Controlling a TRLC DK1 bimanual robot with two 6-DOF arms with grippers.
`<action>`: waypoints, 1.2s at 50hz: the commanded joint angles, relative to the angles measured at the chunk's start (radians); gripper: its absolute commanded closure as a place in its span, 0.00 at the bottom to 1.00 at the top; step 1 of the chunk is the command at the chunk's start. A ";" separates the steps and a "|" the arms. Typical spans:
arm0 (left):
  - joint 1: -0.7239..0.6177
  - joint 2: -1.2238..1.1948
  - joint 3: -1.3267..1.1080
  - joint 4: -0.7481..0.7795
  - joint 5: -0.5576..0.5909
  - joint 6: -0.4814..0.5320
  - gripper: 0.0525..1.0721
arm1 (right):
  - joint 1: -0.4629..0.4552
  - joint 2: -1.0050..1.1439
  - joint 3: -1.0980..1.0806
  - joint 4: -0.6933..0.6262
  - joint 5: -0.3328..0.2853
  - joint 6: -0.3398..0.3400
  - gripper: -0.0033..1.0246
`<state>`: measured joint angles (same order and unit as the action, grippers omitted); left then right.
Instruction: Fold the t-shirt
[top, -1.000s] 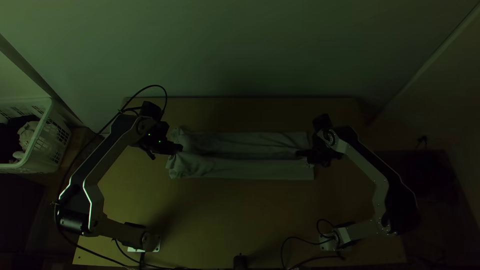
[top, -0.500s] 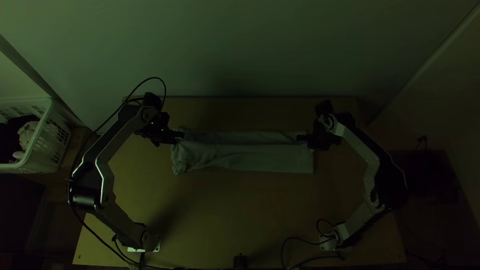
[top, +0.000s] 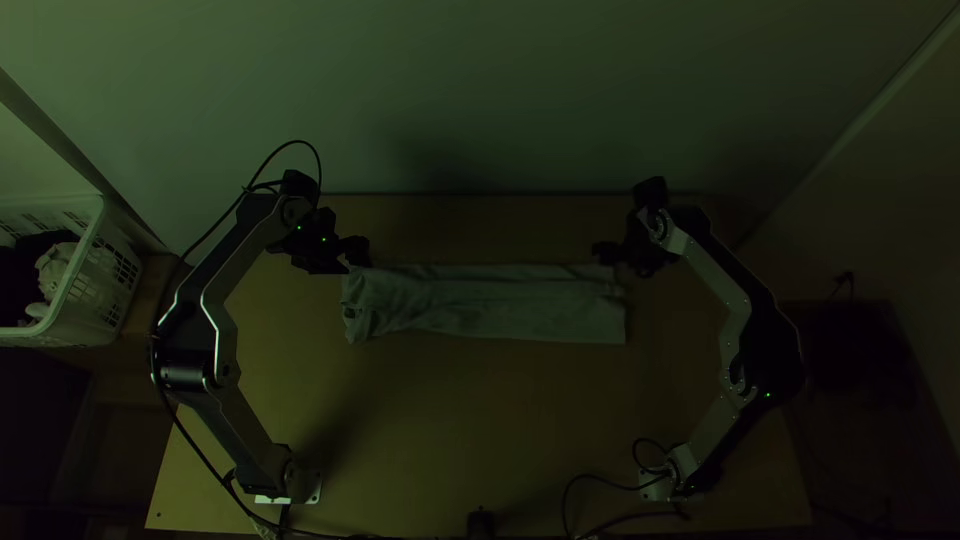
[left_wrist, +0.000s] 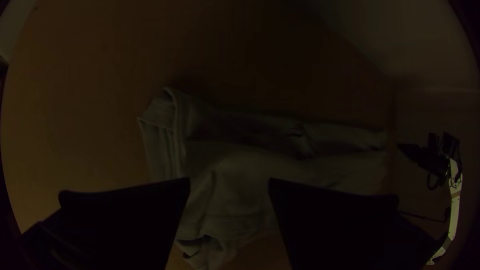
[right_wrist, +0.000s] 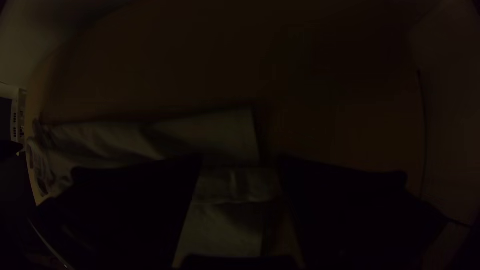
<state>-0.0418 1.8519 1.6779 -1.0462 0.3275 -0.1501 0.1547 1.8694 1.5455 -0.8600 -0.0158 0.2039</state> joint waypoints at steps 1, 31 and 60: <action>0.037 -0.033 0.003 0.002 0.090 -0.014 0.04 | -0.043 -0.056 -0.008 0.084 0.017 -0.012 0.04; 0.270 -0.102 -0.313 0.115 0.404 0.346 0.04 | -0.138 -0.331 0.034 0.090 -0.036 -0.014 0.04; 0.359 0.142 -0.271 0.064 0.495 0.598 0.04 | -0.070 -0.378 -0.018 0.093 -0.038 -0.003 0.04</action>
<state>0.3138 1.9545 1.3979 -0.9443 0.7918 0.4030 0.0643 1.5272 1.5574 -0.7677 -0.0460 0.2039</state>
